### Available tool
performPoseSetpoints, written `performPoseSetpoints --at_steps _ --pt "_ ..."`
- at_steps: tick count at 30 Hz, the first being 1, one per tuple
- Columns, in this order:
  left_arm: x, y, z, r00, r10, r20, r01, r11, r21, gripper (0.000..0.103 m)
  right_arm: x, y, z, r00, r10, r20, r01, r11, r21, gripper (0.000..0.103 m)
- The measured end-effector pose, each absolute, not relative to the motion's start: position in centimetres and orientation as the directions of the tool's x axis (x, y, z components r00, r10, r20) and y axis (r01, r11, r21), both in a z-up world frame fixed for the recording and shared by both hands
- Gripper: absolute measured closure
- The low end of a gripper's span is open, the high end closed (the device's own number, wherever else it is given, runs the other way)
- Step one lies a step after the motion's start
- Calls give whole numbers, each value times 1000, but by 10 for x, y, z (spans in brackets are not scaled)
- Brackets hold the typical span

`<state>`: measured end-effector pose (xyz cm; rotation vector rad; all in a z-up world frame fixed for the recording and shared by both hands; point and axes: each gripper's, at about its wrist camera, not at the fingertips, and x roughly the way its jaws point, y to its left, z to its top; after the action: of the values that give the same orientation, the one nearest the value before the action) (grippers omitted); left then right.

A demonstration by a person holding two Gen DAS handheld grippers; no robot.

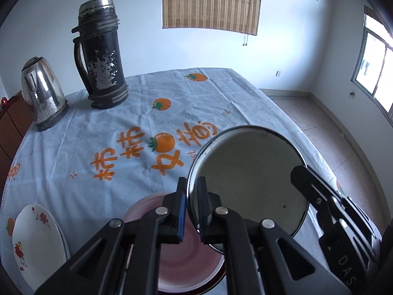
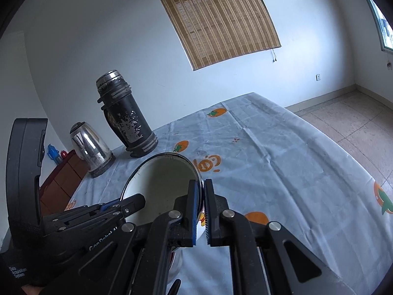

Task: Organize plates and bowls
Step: 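Lift the enamel bowl and carry it over the red bowl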

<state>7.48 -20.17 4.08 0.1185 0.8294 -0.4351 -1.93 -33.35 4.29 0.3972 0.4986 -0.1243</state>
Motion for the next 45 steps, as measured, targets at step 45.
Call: performPoseSetpoints --at_steps 45 --pt "34 -132 17 632 -279 -723 316 945 -88 98 -52 -265 25 877 43 -478 131 937 325 96"
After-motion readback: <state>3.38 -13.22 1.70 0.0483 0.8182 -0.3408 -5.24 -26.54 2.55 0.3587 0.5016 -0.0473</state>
